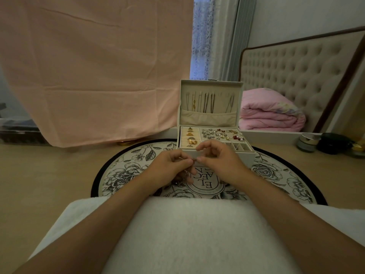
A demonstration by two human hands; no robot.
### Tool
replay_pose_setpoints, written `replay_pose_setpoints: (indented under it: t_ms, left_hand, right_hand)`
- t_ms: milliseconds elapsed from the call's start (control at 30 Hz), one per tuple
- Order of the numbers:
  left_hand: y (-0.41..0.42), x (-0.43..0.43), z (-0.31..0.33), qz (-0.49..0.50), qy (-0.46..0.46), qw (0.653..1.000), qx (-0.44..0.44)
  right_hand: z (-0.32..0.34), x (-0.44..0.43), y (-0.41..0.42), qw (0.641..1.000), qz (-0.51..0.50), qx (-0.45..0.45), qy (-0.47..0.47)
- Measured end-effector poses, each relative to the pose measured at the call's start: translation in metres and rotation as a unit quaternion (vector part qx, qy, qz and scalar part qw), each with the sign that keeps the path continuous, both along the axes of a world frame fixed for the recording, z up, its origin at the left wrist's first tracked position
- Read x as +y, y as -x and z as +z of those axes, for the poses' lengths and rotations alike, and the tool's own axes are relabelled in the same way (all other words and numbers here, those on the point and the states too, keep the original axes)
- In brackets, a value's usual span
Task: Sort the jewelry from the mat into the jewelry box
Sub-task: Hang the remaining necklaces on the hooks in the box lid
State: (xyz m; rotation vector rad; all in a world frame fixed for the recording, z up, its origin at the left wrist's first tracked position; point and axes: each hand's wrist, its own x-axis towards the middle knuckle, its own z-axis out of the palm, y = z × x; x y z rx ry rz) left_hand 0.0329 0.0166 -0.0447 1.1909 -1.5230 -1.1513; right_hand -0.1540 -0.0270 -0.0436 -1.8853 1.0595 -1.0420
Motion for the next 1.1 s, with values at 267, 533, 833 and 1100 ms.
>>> replay_pose_setpoints:
  t_ms: [267,533,833,1100]
  left_hand:
    - [0.001,0.003,0.005,-0.020,-0.054,0.997,0.050]
    - [-0.010,-0.006,0.002,0.051,0.015,0.993,-0.101]
    - [-0.037,-0.012,0.009,0.013,-0.012,0.942,-0.336]
    - [-0.049,-0.012,0.014,0.015,0.040,0.876,-0.480]
  right_hand:
    - [-0.003,-0.002,0.001,0.994,-0.020,0.080,0.077]
    - [0.005,0.003,0.007,0.984,-0.041,0.170,0.033]
    - [0.014,0.000,0.020,0.976,-0.072,0.203,0.035]
    - [0.015,-0.001,0.024,0.934,-0.056,0.351,0.036]
